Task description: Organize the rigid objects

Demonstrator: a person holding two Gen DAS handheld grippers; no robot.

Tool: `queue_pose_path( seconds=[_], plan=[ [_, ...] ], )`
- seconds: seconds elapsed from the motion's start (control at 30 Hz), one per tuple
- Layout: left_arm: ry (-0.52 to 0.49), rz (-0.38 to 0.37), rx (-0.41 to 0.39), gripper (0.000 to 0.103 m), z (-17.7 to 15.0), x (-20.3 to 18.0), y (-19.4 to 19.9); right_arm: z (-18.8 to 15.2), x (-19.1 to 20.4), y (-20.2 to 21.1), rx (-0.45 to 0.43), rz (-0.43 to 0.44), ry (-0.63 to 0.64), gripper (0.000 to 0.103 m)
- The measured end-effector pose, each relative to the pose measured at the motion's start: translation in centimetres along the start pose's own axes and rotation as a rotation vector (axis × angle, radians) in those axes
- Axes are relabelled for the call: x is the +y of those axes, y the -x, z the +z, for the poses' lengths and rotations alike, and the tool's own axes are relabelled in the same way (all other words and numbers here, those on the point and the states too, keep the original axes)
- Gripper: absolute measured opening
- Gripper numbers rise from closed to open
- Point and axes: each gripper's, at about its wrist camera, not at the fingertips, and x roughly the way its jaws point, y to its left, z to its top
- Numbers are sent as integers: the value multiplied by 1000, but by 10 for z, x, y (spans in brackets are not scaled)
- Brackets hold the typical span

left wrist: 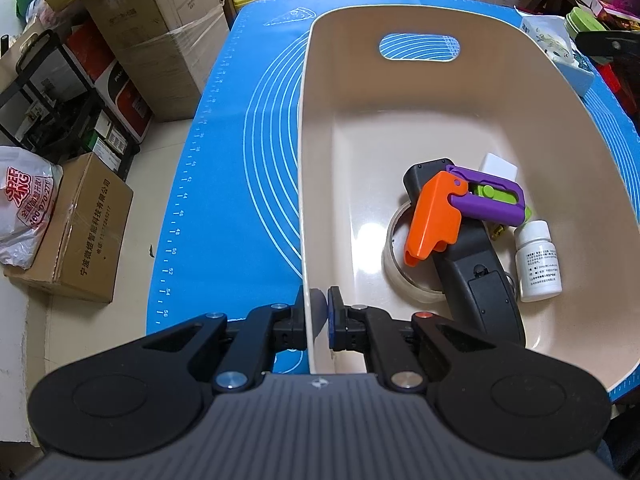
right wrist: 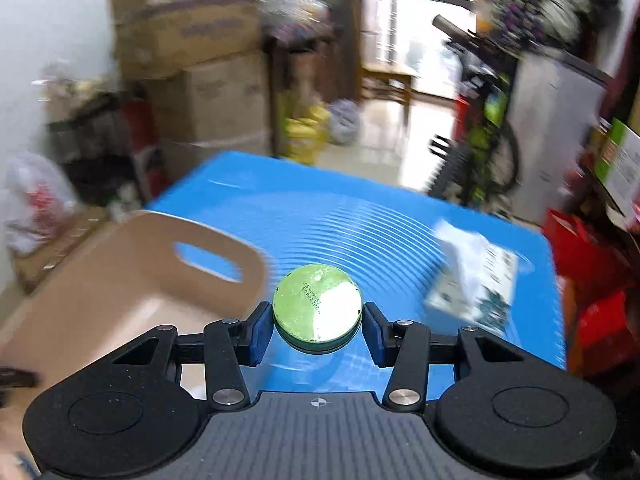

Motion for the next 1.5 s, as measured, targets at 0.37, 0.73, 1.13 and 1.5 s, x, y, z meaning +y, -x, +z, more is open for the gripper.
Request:
queue_pose_path(
  seconds=[0.37,0.73,1.13,1.5],
  plan=[
    [10,3,-7,10,-1,0,1,-19,94,5,127,111,126,52],
    [25,16,-30,11,-4,-1,7,-48,117,-10,273,109,46,59],
    [12,9,-155,54,-11,-13,61,-57,104,72,138,33,-16,75],
    [1,13,-212,57,-42,-23,107,-72,95,143,84,-37,-97,77]
  ],
)
